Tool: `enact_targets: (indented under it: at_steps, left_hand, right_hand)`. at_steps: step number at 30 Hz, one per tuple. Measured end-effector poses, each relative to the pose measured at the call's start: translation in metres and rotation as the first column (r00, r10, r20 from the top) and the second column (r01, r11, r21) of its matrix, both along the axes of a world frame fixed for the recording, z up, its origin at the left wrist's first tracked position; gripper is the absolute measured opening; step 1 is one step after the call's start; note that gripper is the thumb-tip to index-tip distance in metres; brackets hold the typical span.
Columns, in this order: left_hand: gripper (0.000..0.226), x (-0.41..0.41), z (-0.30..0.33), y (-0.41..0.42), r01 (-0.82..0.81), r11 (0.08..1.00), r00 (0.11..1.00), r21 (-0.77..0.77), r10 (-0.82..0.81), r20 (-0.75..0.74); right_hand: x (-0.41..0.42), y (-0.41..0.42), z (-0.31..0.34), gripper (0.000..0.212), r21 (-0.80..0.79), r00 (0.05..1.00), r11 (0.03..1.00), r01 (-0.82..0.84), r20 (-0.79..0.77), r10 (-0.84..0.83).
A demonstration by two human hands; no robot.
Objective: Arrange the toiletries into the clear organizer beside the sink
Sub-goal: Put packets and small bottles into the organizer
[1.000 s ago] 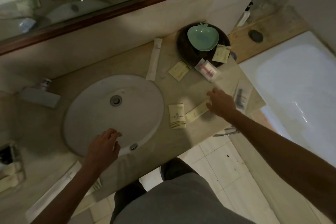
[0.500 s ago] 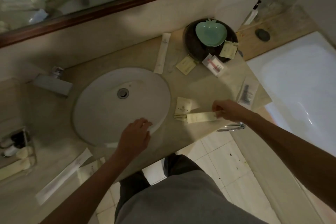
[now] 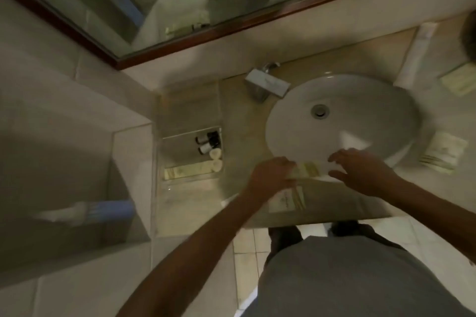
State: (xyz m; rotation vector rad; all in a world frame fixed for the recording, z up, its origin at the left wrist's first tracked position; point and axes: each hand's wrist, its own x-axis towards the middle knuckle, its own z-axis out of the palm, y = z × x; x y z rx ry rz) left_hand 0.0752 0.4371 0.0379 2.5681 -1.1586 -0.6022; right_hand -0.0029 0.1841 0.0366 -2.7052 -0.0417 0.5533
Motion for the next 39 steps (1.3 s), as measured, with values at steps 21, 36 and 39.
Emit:
enact_targets:
  at_steps: [21,36,39]
  left_hand:
    - [0.047,0.143,-0.047,0.294,-0.352,0.931,0.935,0.094,0.346,0.076]
    - [0.045,0.133,-0.037,0.346,-0.504,0.864,0.836,0.019,0.482,0.263]
    - [0.040,0.133,-0.042,0.334,-0.475,0.879,0.858,0.050,0.450,0.248]
  right_hand:
    - [0.009,0.094,-0.032,0.029,-0.370,1.000,0.929,-0.025,0.005,0.029]
    - [0.013,0.118,-0.045,0.025,-0.262,1.000,0.965,0.001,-0.008,-0.003]
    - [0.016,0.121,-0.046,0.025,-0.259,1.000,0.966,-0.006,-0.002,0.005]
